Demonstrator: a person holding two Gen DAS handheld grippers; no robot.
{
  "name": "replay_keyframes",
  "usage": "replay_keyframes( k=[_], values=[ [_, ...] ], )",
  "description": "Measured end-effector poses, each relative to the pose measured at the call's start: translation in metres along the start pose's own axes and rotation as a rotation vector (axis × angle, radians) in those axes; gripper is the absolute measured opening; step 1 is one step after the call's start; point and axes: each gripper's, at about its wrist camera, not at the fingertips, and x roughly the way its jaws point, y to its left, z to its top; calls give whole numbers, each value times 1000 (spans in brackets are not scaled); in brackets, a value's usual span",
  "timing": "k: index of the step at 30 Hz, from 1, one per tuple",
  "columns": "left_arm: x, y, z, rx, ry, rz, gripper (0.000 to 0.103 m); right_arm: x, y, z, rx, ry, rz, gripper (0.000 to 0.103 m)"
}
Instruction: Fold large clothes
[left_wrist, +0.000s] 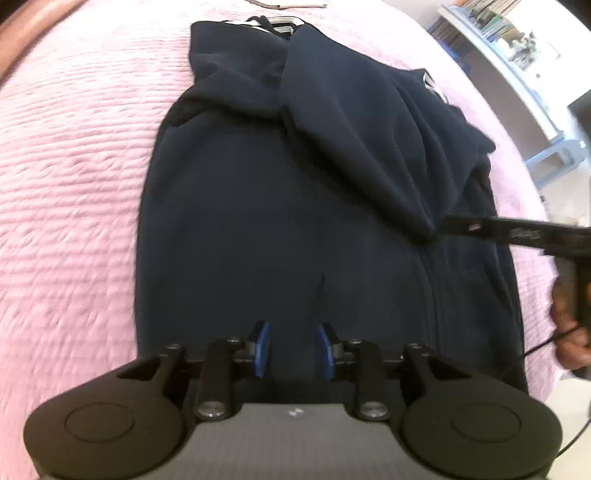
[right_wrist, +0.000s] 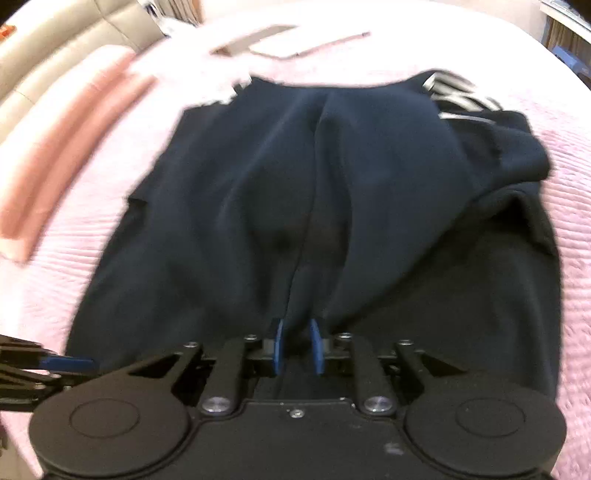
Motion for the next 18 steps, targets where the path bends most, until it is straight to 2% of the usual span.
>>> replay_keyframes(
  k=[2, 4, 5, 7, 9, 12, 14, 16, 18],
  values=[
    [-14, -11, -12, 1, -13, 36, 41, -26, -2, -12, -13, -15, -4, 28],
    [-27, -14, -26, -35, -21, 59, 43, -47, -6, -30, -24, -13, -25, 28],
    [-35, -13, -35, -64, -31, 73, 44, -57, -12, -40, -16, -6, -35, 33],
    [-47, -7, -50, -125, -37, 99, 47, -71, -27, -62, 33, 23, -39, 42],
    [-59, 3, -69, -195, -36, 116, 49, -82, -42, -85, 102, 43, -58, 42],
    [-69, 23, -94, -289, -18, 120, 50, -96, -56, -117, 139, 76, -128, 44],
    [-69, 32, -107, -334, -14, 128, 50, -102, -63, -135, 156, 111, -157, 61],
    [-67, 42, -117, -388, -8, 133, 50, -107, -69, -150, 180, 134, -158, 62],
    [-70, 53, -128, -492, -33, 76, 50, -113, -72, -162, 185, 149, -166, 62]
  ],
)
